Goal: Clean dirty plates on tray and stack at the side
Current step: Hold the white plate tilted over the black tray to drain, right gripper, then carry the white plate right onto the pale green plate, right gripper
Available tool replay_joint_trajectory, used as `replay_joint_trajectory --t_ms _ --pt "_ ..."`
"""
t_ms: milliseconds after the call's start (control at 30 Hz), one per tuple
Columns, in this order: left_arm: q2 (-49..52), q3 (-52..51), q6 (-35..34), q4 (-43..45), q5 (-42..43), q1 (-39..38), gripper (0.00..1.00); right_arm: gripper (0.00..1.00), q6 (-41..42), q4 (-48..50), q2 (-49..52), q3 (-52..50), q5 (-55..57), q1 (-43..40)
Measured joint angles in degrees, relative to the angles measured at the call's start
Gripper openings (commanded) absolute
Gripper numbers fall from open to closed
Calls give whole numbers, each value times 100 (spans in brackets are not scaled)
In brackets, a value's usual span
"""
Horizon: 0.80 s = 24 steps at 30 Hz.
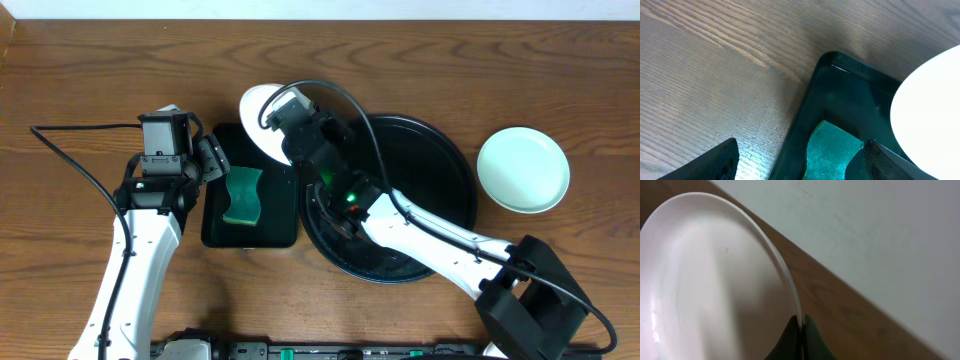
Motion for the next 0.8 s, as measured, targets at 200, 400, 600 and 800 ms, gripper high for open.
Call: replay_joint_trajectory --t_ms 200,400,600,800 --pt "0 0 0 2 0 0 80 1 1110 -50 0 0 -227 -61" --pt "0 0 0 0 0 0 80 1 2243 -597 -61 0 -874 -258" --pt "0 0 0 -4 2 0 80 1 3604 -1626 -527 2 -1768 -953" --pt "0 2 0 -4 0 0 80 1 4321 -2656 -1012 15 -3042 -2105"
